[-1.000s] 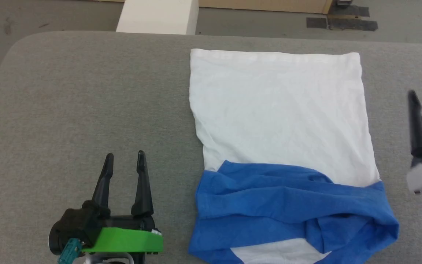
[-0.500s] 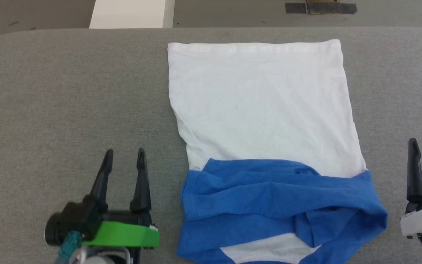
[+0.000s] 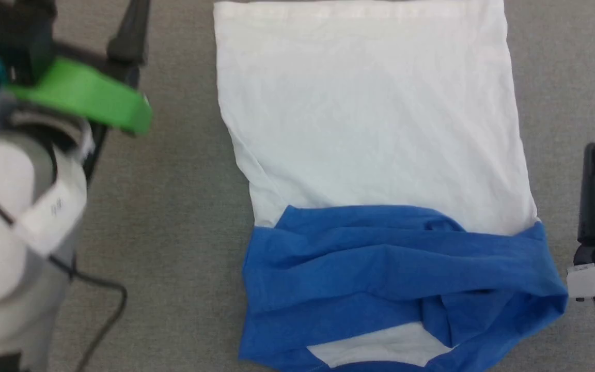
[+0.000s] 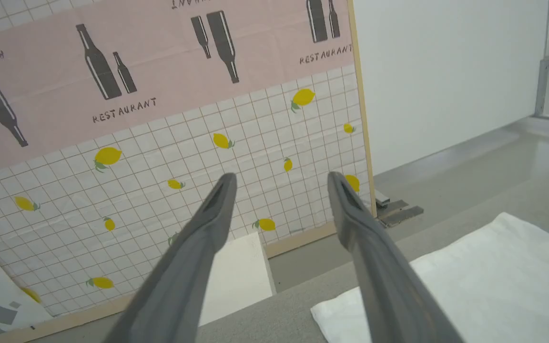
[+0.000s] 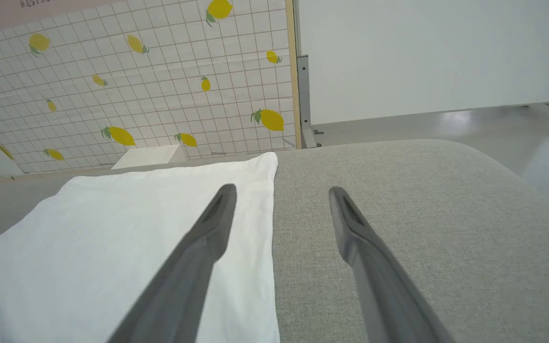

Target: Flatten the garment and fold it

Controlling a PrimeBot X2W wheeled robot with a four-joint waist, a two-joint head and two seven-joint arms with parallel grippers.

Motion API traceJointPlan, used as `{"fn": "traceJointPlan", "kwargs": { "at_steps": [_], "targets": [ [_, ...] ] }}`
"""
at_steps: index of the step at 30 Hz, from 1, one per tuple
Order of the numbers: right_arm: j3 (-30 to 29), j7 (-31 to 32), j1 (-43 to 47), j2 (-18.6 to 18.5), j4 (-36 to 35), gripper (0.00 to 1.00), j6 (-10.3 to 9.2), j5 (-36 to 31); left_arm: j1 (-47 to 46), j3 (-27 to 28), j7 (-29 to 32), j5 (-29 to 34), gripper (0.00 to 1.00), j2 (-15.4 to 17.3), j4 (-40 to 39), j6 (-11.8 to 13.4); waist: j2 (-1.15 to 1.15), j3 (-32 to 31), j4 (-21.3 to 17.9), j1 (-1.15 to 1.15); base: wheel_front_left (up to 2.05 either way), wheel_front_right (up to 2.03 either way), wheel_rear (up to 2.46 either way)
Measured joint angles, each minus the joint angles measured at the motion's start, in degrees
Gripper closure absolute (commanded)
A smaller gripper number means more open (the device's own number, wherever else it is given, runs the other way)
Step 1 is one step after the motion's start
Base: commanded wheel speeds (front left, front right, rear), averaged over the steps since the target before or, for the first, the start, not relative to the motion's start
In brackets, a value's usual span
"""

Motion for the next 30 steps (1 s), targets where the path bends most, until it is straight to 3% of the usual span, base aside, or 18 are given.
{"fn": "traceJointPlan", "kwargs": {
  "at_steps": [2, 9, 16, 23, 24, 25, 30],
  "targets": [
    [0.71, 0.05, -1.04, 0.01, -0.47, 0.00, 0.00, 0.30, -6.28, -1.54, 3.65, 1.38, 0.00, 1.64, 3.12, -2.10, 0.00, 2.17, -0.39, 0.00, 0.00, 0.00, 0.00],
    [2.53, -0.77, -4.72, 0.01, -0.70, 0.00, 0.00, 0.74, -20.04, -6.59, 13.78, 0.05, 0.00, 1.72, 15.22, -4.90, 0.00, 9.42, -2.07, 0.01, 0.00, 0.00, 0.00],
    [3.78, -1.74, -7.48, 0.01, 0.92, 0.00, 0.00, 0.77, -24.21, -9.49, 24.17, -2.18, 0.00, 2.49, 24.31, -5.56, 0.00, 15.24, -4.56, 0.01, 0.00, 0.00, 0.00],
    [3.60, -2.30, -7.95, 0.01, 3.41, 0.00, 0.00, 1.26, -24.58, -9.88, 31.10, -4.04, 0.00, 3.70, 26.72, -5.55, 0.00, 18.25, -7.84, 0.01, 0.00, 0.00, 0.00],
    [3.60, -2.32, -7.95, 0.01, 3.57, 0.00, 0.00, 1.26, -24.64, -10.09, 31.56, -4.17, 0.55, 4.13, 26.43, -5.56, 0.00, 18.46, -8.15, 0.01, 0.00, 0.00, 0.00],
    [3.56, -2.52, -7.95, 0.00, 3.76, 0.00, 0.00, 1.26, -24.69, -10.20, 31.92, -4.49, 1.00, 4.75, 26.19, -5.56, 0.00, 18.69, -8.50, 0.01, 0.00, 0.00, 0.00],
    [3.30, -2.64, -8.65, -0.79, 3.52, 0.00, 0.00, 1.35, -24.36, -10.10, 31.52, -5.78, 1.00, 5.16, 24.96, -5.46, 0.00, 18.84, -9.24, 0.01, 0.00, 0.00, 0.00]
  ]
}}
